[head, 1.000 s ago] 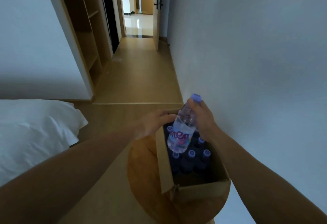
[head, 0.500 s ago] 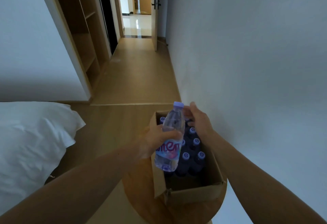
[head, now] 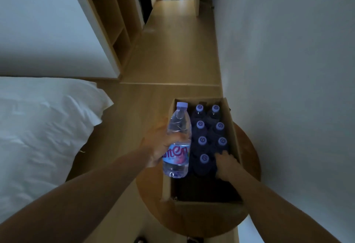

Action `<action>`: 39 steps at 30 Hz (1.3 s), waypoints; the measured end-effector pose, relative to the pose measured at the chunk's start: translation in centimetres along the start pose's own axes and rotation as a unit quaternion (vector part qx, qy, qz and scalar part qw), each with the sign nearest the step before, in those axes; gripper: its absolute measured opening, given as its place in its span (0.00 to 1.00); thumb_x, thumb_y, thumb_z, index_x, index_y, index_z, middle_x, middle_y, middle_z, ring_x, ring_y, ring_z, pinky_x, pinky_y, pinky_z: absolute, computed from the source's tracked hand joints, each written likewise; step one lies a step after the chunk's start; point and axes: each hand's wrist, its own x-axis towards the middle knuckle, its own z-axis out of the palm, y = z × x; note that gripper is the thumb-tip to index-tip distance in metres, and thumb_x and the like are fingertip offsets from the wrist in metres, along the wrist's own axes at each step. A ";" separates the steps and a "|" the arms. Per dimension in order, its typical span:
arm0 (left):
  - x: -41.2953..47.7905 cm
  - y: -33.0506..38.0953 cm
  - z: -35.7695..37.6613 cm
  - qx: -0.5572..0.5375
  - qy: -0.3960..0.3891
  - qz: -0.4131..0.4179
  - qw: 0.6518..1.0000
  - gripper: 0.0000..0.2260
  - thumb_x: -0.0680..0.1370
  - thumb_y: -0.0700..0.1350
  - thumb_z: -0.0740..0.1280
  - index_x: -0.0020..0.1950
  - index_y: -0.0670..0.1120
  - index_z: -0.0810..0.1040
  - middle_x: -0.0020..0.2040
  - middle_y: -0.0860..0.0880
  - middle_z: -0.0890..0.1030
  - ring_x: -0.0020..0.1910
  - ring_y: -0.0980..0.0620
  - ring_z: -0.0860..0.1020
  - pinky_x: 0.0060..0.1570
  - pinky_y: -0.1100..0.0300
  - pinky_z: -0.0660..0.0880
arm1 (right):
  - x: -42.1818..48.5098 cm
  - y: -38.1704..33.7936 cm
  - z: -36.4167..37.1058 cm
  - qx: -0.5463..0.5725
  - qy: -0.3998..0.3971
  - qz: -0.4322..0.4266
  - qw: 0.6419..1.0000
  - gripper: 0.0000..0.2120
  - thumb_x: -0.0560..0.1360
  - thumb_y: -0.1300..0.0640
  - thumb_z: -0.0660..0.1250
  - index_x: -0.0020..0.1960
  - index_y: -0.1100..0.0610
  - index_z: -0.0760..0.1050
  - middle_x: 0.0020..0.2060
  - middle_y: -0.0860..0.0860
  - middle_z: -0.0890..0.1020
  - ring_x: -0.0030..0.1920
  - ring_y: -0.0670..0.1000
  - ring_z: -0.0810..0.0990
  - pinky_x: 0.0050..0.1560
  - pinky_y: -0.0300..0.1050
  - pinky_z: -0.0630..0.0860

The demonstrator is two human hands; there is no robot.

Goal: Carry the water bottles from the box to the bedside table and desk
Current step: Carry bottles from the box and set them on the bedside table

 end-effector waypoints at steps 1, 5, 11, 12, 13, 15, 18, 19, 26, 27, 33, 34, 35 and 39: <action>0.1 -0.3 -0.1 -0.006 0.005 0.002 1.000 0.22 0.68 0.46 0.79 0.61 0.47 0.80 0.56 0.39 0.84 0.54 0.38 0.84 0.61 0.37 0.77 | 0.2 0.0 0.3 -0.035 0.001 0.000 0.999 0.24 0.76 0.54 0.68 0.69 0.55 0.65 0.67 0.59 0.67 0.66 0.64 0.69 0.67 0.56 0.69; 0.3 -1.1 -0.2 -0.026 0.015 0.007 1.000 0.23 0.68 0.43 0.78 0.63 0.48 0.79 0.57 0.40 0.84 0.54 0.39 0.84 0.59 0.40 0.79 | 0.5 -0.1 1.6 -0.157 0.037 -0.021 0.987 0.19 0.78 0.58 0.64 0.68 0.55 0.66 0.66 0.59 0.70 0.65 0.63 0.70 0.67 0.55 0.67; 0.7 -1.5 -0.2 -0.001 0.025 -0.006 1.000 0.32 0.63 0.49 0.82 0.64 0.49 0.77 0.57 0.43 0.84 0.54 0.42 0.85 0.56 0.44 0.80 | -0.1 0.1 0.3 -0.120 0.078 -0.051 0.988 0.16 0.78 0.56 0.63 0.64 0.56 0.68 0.64 0.59 0.75 0.63 0.60 0.73 0.63 0.50 0.70; 0.7 -1.4 -0.2 0.000 0.023 -0.009 1.000 0.31 0.62 0.49 0.82 0.64 0.50 0.77 0.57 0.43 0.84 0.54 0.42 0.85 0.56 0.44 0.80 | -0.4 0.1 -0.5 -0.099 0.083 -0.062 0.990 0.15 0.77 0.55 0.63 0.63 0.55 0.70 0.63 0.58 0.76 0.62 0.60 0.74 0.63 0.49 0.70; 0.7 -1.2 -0.3 -0.002 0.022 -0.009 1.000 0.30 0.63 0.49 0.82 0.63 0.50 0.78 0.57 0.43 0.84 0.54 0.41 0.85 0.57 0.42 0.80 | -0.7 0.1 -1.5 -0.072 0.077 -0.060 0.993 0.15 0.75 0.53 0.66 0.61 0.55 0.72 0.61 0.57 0.77 0.61 0.60 0.76 0.61 0.48 0.72; 0.4 -0.6 -0.3 -0.007 0.025 -0.007 1.000 0.26 0.65 0.48 0.81 0.61 0.48 0.80 0.55 0.41 0.85 0.53 0.40 0.85 0.58 0.41 0.80 | -1.2 0.4 -4.1 0.008 0.057 -0.029 0.998 0.19 0.66 0.50 0.74 0.54 0.53 0.74 0.54 0.54 0.80 0.56 0.58 0.79 0.55 0.48 0.77; -0.4 0.6 -0.2 -0.009 0.033 -0.004 0.999 0.23 0.67 0.48 0.78 0.59 0.44 0.80 0.52 0.40 0.85 0.50 0.39 0.85 0.59 0.40 0.79 | -2.0 1.1 -8.0 0.165 0.050 -0.032 0.985 0.25 0.54 0.44 0.79 0.46 0.51 0.76 0.45 0.47 0.82 0.48 0.51 0.81 0.50 0.50 0.80; -0.7 0.9 -0.2 -0.011 0.033 0.000 0.999 0.21 0.68 0.48 0.77 0.59 0.43 0.80 0.51 0.40 0.85 0.49 0.40 0.85 0.59 0.41 0.79 | -2.2 1.2 -9.0 0.223 0.059 -0.046 0.972 0.26 0.52 0.44 0.80 0.47 0.50 0.78 0.45 0.46 0.83 0.47 0.49 0.82 0.51 0.51 0.80; -3.9 3.1 -1.7 -0.040 0.056 0.045 0.997 0.23 0.64 0.50 0.78 0.55 0.42 0.81 0.50 0.38 0.85 0.45 0.41 0.84 0.52 0.46 0.81 | -5.0 -2.3 -14.5 0.534 0.063 -0.212 0.816 0.11 0.70 0.70 0.73 0.50 0.60 0.82 0.45 0.54 0.86 0.50 0.55 0.84 0.48 0.46 0.79; -4.5 3.3 -2.2 -0.045 0.071 0.050 0.995 0.25 0.62 0.50 0.79 0.55 0.41 0.81 0.49 0.38 0.85 0.43 0.42 0.84 0.49 0.48 0.81 | -5.4 -3.3 -15.1 0.565 0.049 -0.244 0.786 0.11 0.71 0.72 0.70 0.50 0.59 0.82 0.44 0.53 0.86 0.48 0.53 0.84 0.48 0.45 0.79; -9.3 3.9 -5.7 -0.081 0.163 0.092 0.979 0.20 0.65 0.48 0.79 0.53 0.42 0.80 0.47 0.38 0.83 0.42 0.41 0.83 0.47 0.49 0.81 | -6.9 -11.5 -17.4 0.760 -0.051 -0.309 0.570 0.10 0.76 0.55 0.58 0.47 0.58 0.77 0.41 0.55 0.82 0.40 0.54 0.82 0.45 0.48 0.79; -10.4 3.8 -6.4 -0.083 0.175 0.097 0.976 0.22 0.64 0.50 0.80 0.53 0.42 0.80 0.47 0.38 0.83 0.43 0.40 0.83 0.49 0.48 0.80 | -6.8 -12.8 -17.4 0.760 -0.047 -0.298 0.575 0.11 0.77 0.52 0.58 0.46 0.57 0.77 0.40 0.54 0.82 0.39 0.54 0.81 0.44 0.47 0.79; -11.5 3.5 -7.1 -0.086 0.189 0.104 0.973 0.24 0.62 0.51 0.80 0.53 0.43 0.80 0.47 0.38 0.84 0.43 0.41 0.83 0.48 0.48 0.80 | -6.9 -14.3 -17.2 0.759 -0.050 -0.293 0.579 0.10 0.76 0.50 0.60 0.44 0.55 0.77 0.38 0.53 0.81 0.38 0.53 0.80 0.42 0.47 0.78; -16.9 2.5 -9.3 -0.096 0.238 0.123 0.959 0.18 0.64 0.50 0.77 0.49 0.44 0.80 0.42 0.42 0.84 0.36 0.46 0.83 0.39 0.55 0.81 | -7.9 -19.7 -16.1 0.698 -0.054 -0.293 0.651 0.10 0.73 0.48 0.70 0.42 0.52 0.72 0.35 0.52 0.77 0.33 0.51 0.78 0.38 0.45 0.78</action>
